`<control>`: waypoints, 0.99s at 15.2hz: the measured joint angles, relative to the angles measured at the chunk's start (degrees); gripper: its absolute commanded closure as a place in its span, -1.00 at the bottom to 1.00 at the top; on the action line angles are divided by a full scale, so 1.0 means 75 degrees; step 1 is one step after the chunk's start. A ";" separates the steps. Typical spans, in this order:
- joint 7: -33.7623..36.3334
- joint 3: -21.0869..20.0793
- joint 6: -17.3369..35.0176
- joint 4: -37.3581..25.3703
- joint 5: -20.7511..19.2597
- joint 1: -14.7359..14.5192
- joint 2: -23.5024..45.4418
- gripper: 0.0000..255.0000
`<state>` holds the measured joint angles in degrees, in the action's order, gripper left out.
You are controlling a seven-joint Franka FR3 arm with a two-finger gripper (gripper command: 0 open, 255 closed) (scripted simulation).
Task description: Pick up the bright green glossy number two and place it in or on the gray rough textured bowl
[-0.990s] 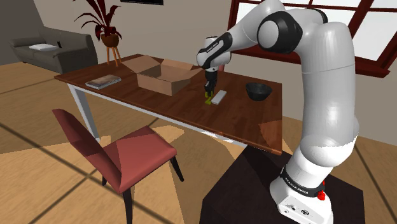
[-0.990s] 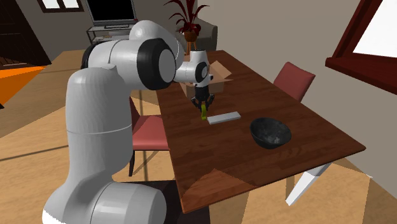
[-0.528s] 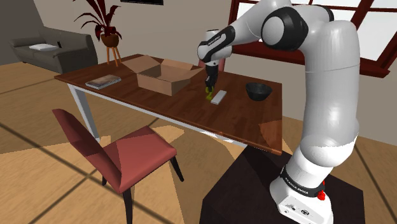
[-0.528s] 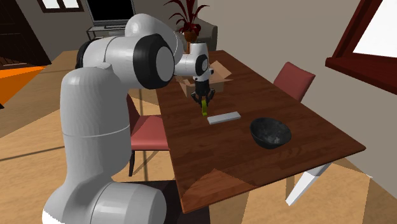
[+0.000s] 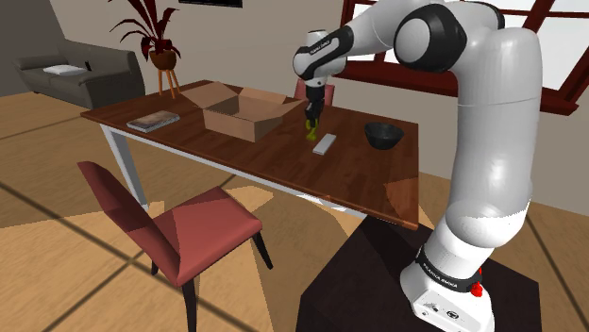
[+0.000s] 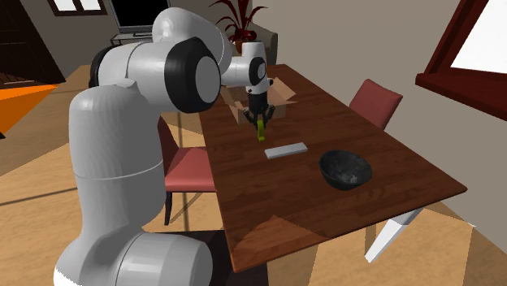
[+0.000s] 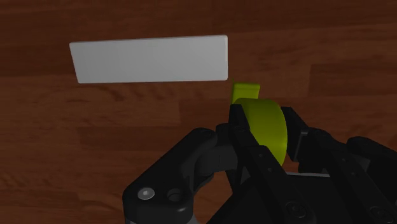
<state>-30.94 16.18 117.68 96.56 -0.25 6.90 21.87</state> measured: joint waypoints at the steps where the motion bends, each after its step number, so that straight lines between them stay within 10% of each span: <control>1: 0.0001 0.0005 -0.0095 -0.0051 -0.0011 -0.0006 -0.0046 1.00; 15: -0.0060 0.0053 -0.1423 -0.1054 -0.0086 -0.0006 -0.0384 1.00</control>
<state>-31.39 16.58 107.01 88.65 -0.90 6.85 18.99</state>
